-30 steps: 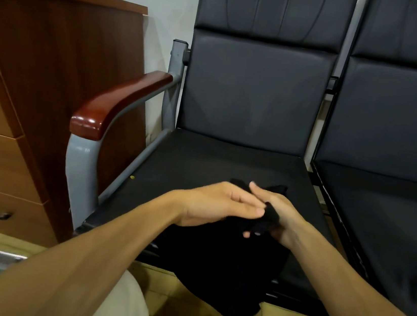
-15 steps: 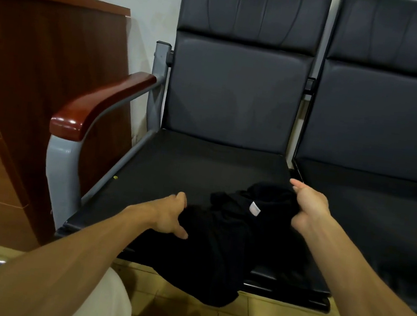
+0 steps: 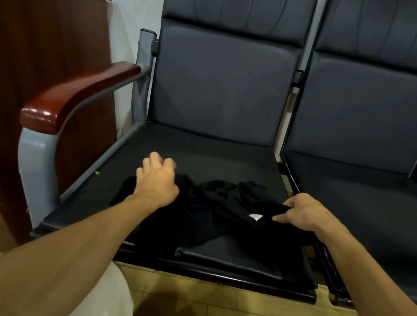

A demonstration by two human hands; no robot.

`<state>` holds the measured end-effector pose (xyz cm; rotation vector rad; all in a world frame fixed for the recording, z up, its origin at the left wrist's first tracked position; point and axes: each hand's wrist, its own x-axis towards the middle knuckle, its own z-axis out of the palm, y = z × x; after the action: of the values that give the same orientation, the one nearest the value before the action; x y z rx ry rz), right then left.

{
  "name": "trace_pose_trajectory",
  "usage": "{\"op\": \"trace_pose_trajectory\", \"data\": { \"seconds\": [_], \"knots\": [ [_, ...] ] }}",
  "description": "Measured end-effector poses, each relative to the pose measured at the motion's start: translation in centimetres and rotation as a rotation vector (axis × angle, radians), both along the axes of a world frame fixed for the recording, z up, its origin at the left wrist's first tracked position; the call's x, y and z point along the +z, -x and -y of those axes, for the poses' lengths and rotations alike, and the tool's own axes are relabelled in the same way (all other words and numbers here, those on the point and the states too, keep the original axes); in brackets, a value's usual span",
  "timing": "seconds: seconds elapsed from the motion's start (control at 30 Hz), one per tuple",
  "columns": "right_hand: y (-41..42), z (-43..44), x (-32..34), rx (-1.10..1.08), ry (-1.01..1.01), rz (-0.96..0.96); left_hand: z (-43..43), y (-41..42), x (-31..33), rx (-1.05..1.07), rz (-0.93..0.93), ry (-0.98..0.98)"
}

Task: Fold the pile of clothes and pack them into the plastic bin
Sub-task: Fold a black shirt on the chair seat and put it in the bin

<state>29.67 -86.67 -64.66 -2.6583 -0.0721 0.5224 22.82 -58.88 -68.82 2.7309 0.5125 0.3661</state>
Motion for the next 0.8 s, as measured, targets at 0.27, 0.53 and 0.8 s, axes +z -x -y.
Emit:
{"op": "trace_pose_trajectory", "data": {
  "seconds": [0.27,0.53,0.8],
  "knots": [
    [1.2,-0.1,0.6,-0.235,-0.940,0.077,2.9,0.7,-1.5,-0.576,-0.456,0.092],
    [2.9,2.6,1.0,0.073,-0.723,-0.421,0.7,0.6,-1.0,-0.166,-0.314,-0.200],
    [4.1,0.6,-0.6,0.102,-0.403,-0.368,3.4,0.8,0.2,-0.129,-0.025,0.182]
  ]
}}
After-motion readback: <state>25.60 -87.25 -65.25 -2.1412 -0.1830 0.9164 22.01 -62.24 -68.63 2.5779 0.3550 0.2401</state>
